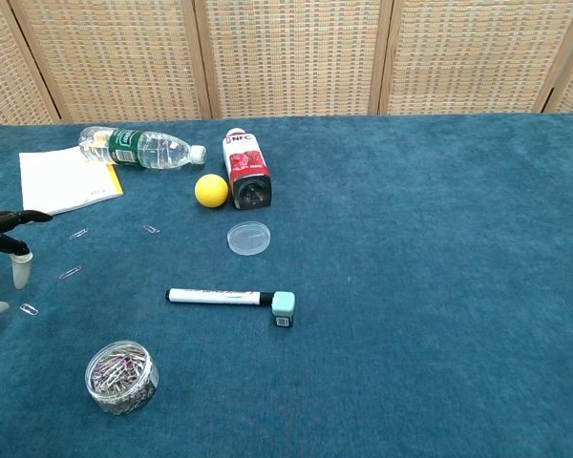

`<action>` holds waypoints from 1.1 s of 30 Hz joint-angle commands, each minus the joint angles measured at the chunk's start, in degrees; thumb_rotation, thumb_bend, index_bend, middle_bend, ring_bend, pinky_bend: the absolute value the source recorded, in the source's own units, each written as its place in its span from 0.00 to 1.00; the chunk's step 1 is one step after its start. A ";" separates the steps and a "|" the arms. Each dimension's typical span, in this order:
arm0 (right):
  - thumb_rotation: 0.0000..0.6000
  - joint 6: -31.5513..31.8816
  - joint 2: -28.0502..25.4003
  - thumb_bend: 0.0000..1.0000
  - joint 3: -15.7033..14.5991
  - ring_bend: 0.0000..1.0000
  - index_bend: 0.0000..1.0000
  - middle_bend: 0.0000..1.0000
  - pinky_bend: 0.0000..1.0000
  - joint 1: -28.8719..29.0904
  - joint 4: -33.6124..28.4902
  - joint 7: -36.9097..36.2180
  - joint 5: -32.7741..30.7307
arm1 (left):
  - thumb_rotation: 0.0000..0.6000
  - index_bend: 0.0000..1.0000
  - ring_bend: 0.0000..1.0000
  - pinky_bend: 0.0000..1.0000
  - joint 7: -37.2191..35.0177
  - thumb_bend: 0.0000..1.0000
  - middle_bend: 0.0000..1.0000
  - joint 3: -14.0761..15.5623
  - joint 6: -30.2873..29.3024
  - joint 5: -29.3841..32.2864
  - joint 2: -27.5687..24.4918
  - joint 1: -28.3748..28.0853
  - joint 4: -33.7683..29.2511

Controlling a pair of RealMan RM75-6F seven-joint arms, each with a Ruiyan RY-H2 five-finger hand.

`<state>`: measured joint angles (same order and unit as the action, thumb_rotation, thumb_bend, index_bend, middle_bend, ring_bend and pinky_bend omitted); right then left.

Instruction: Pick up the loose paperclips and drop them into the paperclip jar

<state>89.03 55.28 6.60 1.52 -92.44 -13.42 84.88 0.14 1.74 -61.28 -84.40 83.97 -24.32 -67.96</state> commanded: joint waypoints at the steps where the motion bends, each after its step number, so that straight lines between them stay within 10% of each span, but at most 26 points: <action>1: 1.00 -0.02 0.00 0.00 -0.01 0.00 0.04 0.00 0.00 0.00 -0.02 0.02 -0.01 | 1.00 0.54 0.00 0.00 -0.03 0.32 0.00 -0.01 0.24 0.12 0.22 -0.05 0.32; 33: 1.00 -0.32 0.02 0.00 -0.01 0.00 0.04 0.00 0.00 0.11 0.05 0.09 -0.16 | 1.00 0.55 0.00 0.00 2.09 0.36 0.00 -0.42 4.31 1.55 2.24 -1.89 2.02</action>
<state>88.71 55.30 6.58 1.63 -92.39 -13.34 84.72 2.22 1.34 -56.97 -82.86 86.21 -26.20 -65.93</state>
